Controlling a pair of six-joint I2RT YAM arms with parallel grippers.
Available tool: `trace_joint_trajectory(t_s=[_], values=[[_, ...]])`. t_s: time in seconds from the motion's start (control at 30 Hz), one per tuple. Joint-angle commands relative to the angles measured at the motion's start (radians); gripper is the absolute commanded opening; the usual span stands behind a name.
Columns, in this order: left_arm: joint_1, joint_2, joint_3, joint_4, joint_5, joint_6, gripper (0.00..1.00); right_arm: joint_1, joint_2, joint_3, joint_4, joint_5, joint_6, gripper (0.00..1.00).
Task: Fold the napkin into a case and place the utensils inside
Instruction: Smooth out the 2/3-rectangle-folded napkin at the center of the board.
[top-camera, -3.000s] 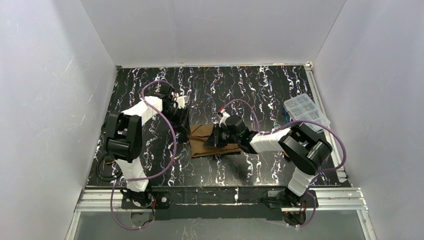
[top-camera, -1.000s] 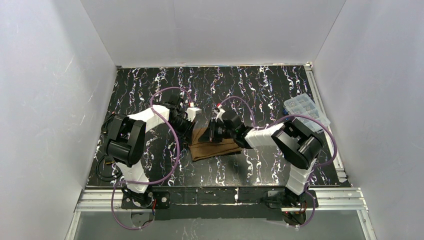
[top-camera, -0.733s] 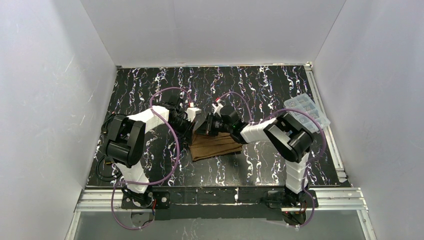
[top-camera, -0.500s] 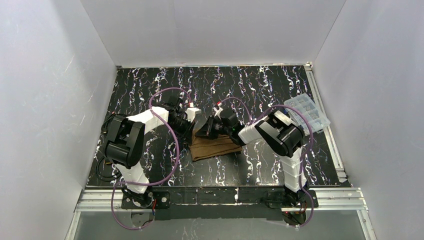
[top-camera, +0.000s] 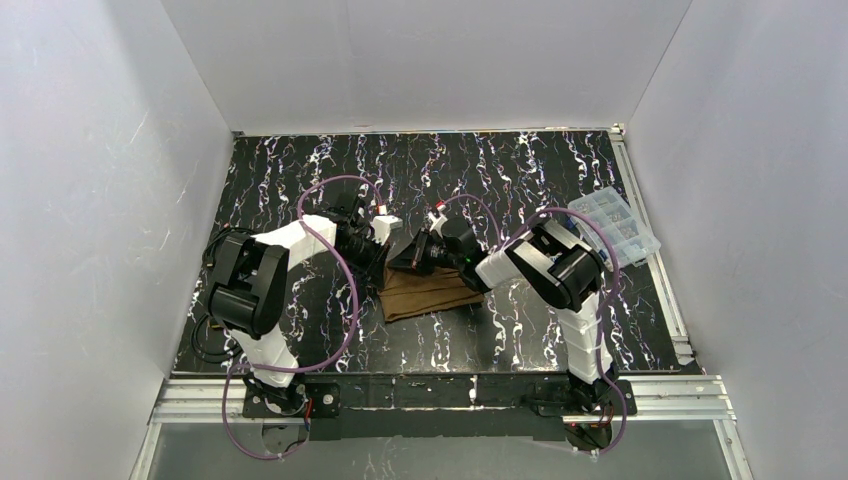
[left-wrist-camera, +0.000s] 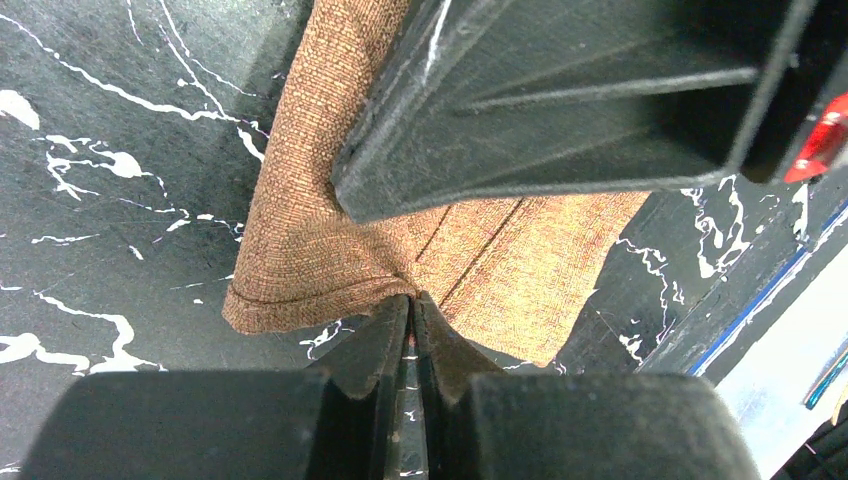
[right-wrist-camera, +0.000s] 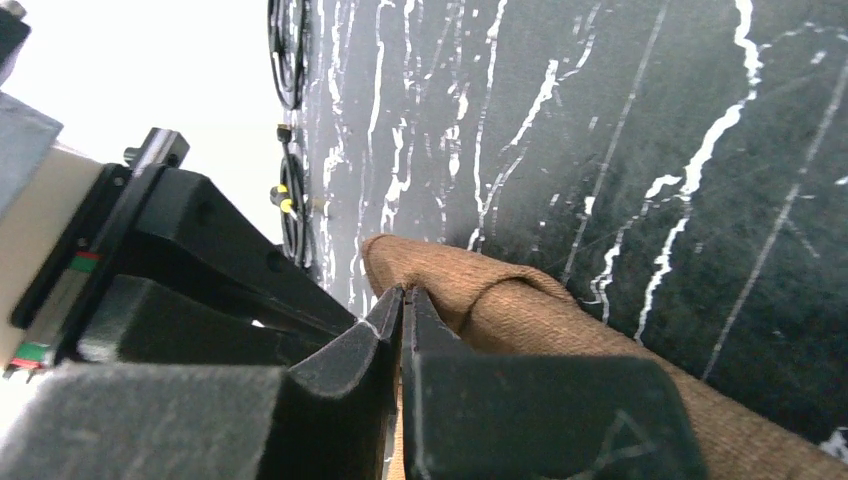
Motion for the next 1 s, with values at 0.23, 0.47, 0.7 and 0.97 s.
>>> trace_joint_trajectory(t_s=[0.23, 0.47, 0.7, 0.97], values=[[-0.011, -0.05, -0.068, -0.059, -0.092, 0.034, 0.19, -0.002, 0.051, -0.047, -0.056, 0.071, -0.089, 0.09], [0.038, -0.13, 0.028, -0.189, -0.075, 0.072, 0.25, -0.002, 0.065, -0.068, -0.057, 0.085, -0.108, 0.09], [0.043, -0.17, 0.127, -0.224, 0.112, 0.018, 0.25, -0.001, 0.071, -0.1, -0.023, 0.09, -0.096, 0.09], [0.039, -0.004, 0.142, -0.11, 0.053, -0.01, 0.21, 0.0, 0.078, -0.123, 0.008, 0.09, -0.078, 0.09]])
